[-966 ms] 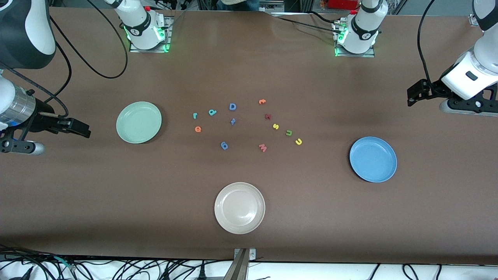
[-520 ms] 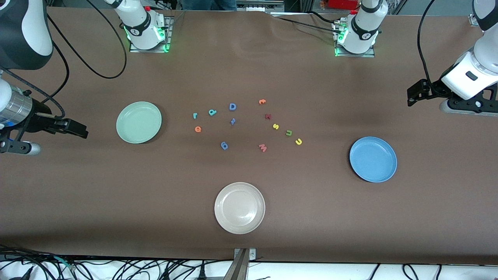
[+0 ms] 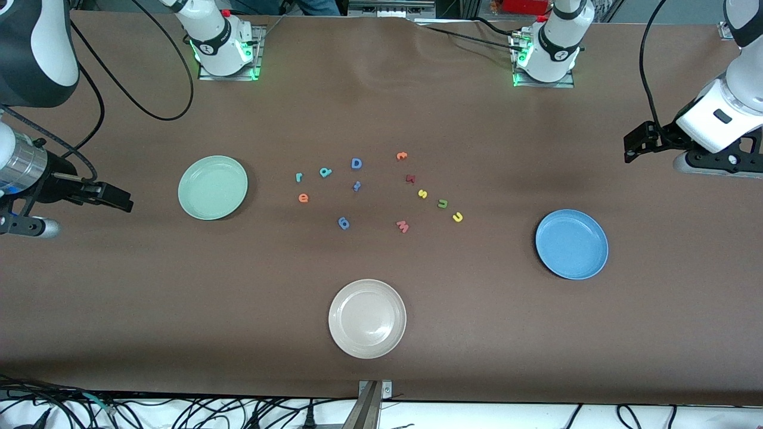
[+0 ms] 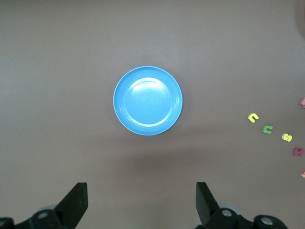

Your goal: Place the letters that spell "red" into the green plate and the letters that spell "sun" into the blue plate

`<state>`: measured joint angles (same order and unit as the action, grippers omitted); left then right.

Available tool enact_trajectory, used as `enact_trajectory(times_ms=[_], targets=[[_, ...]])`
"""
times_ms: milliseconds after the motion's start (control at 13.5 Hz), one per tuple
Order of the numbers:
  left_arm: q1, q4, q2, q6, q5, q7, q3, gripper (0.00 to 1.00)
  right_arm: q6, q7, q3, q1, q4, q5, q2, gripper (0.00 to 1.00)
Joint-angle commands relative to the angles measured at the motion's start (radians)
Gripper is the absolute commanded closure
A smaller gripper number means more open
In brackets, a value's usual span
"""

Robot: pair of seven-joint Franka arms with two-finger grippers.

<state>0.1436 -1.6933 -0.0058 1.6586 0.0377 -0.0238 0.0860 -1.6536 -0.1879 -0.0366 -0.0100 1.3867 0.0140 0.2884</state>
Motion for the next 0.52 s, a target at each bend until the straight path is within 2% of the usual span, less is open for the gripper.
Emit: enact_trajectory(times_ms=[0,446], targets=[[-0.001,0.001,-0.005,0.006,-0.009,-0.001,-0.002,0.0,0.005,-0.007,0.003,0.007,0.006,-0.003,-0.012,0.0],[-0.001,0.001,-0.005,0.004,-0.009,-0.001,-0.002,0.0,0.003,0.002,0.004,0.005,0.006,0.015,-0.011,0.0]])
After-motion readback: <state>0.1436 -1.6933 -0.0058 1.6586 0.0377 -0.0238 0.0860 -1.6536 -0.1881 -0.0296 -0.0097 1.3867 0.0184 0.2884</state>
